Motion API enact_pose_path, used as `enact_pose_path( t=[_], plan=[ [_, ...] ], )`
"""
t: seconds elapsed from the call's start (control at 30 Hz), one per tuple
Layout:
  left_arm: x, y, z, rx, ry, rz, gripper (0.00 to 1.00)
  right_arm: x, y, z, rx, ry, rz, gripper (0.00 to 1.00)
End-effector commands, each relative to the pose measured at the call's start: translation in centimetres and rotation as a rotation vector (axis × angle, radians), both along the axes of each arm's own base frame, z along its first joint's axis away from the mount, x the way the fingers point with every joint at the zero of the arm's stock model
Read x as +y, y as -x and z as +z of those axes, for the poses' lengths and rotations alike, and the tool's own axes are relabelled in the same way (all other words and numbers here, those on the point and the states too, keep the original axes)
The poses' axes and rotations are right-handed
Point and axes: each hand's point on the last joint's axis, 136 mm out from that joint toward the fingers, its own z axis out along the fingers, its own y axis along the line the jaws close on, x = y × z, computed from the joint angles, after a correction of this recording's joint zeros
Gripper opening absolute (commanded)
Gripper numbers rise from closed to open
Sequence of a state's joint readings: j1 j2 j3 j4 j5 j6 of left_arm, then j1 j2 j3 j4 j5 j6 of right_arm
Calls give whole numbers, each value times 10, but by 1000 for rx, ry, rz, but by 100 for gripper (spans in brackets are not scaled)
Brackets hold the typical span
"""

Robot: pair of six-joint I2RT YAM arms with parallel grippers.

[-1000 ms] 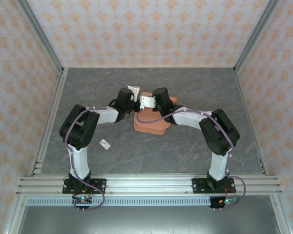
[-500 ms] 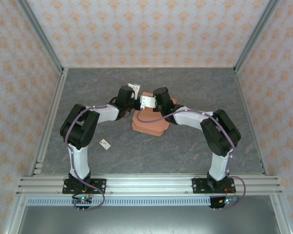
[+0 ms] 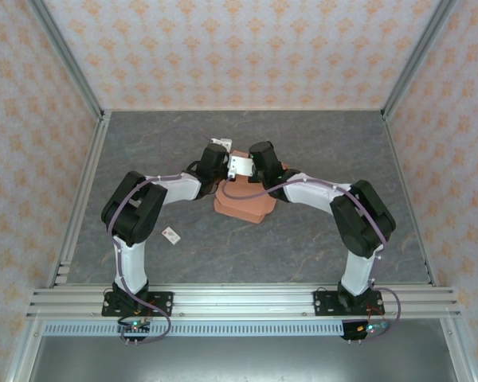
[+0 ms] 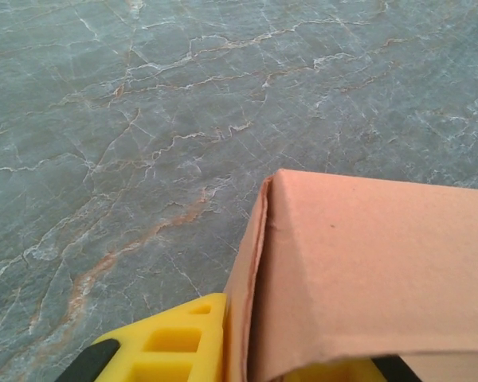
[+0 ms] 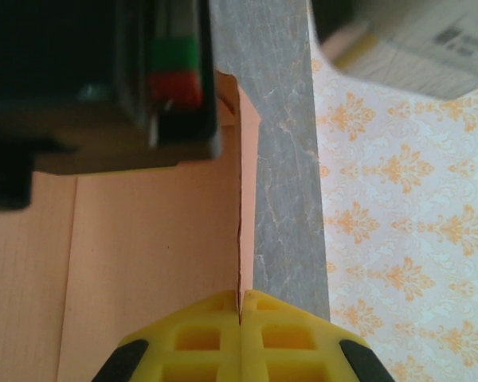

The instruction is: Fold the paper box

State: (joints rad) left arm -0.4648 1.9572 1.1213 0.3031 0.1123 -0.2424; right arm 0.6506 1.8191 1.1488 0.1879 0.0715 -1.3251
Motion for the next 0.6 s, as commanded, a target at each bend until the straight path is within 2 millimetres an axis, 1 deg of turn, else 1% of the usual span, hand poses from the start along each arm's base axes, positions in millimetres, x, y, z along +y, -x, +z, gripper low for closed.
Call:
enact_pose_path(
  t=[0.0, 0.13, 0.2, 0.37, 0.57],
  plan=[
    [24, -7, 5, -15, -18, 149, 12, 6, 7, -2, -32, 38, 15, 0],
    [34, -5, 7, -31, -50, 223, 10, 6, 8, -9, -46, 48, 8, 0],
    [38, -5, 8, -33, -65, 251, 10, 7, 9, -8, -40, 34, 10, 0],
    [40, -7, 8, -35, -70, 273, 11, 8, 12, -8, -26, 17, 15, 0],
    [29, -8, 10, -65, 11, 229, 21, 6, 12, -9, -18, 12, -1, 0]
  ],
)
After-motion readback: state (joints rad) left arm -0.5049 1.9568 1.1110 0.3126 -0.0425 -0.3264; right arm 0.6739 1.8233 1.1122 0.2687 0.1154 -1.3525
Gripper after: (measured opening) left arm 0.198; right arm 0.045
